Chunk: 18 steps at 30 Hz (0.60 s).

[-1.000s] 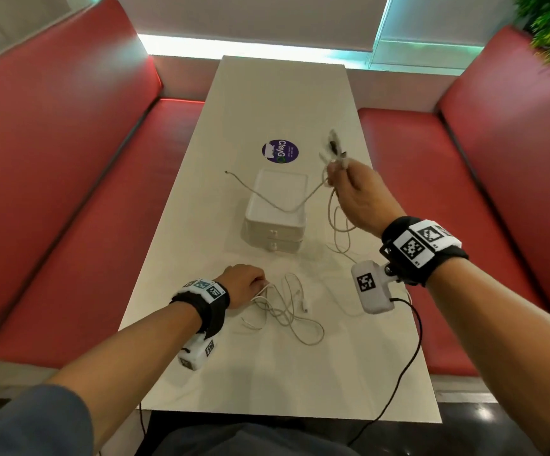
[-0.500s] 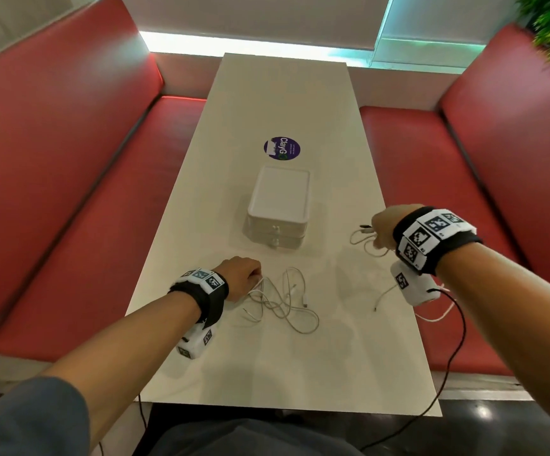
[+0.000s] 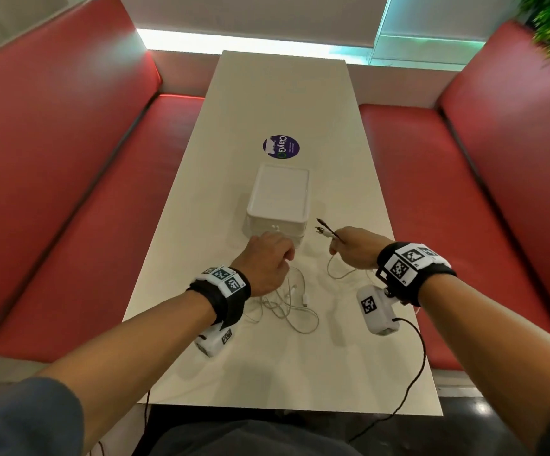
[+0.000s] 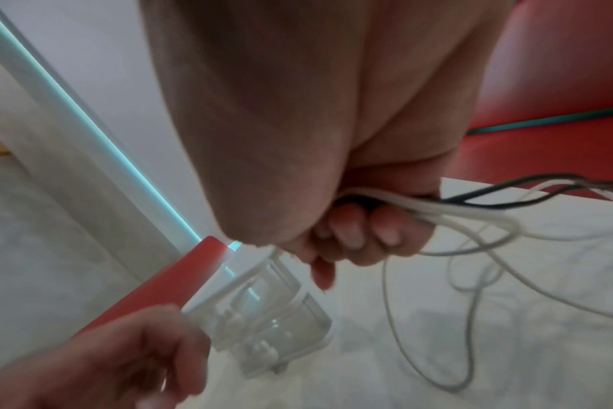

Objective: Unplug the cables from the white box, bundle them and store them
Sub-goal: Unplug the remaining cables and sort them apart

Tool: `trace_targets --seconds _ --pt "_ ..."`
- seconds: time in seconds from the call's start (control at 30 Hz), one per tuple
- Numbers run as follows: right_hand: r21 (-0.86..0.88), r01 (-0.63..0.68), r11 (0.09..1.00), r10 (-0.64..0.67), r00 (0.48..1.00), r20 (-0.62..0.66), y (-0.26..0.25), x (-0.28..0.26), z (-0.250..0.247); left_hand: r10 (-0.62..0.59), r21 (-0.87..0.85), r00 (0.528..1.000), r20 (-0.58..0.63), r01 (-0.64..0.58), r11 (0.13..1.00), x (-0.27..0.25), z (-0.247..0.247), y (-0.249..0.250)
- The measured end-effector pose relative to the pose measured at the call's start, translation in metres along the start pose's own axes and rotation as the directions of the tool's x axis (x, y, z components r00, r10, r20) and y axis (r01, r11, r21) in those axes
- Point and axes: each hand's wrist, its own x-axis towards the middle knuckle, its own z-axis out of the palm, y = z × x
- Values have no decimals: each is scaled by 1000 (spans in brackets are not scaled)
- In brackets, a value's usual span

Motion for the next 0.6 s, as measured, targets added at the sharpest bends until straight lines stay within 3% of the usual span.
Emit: trace_targets --seconds 0.07,0.13,0.23,0.3,0.37,0.43,0.6 --pt "77 43 996 -38 998 -55 -1 -3 8 66 60 995 74 -71 996 6 7 9" --pt "150 59 987 -48 996 -77 -1 -2 16 37 200 983 181 -74 977 12 15 15" --pt "177 65 982 -56 997 -53 1 -1 25 -191 326 954 229 110 939 21 24 12" --pt "168 70 983 -61 996 -59 0 -1 30 -332 326 902 275 237 915 25 24 6" --pt "178 68 982 -55 996 -74 -1 0 32 -391 297 868 305 303 905 26 21 1" --pt "213 55 975 -38 996 -80 -4 2 34 -417 225 868 271 364 904 26 18 -2" --pt "405 8 914 26 997 -79 -12 7 41 -474 -194 854 214 513 836 32 6 -8"
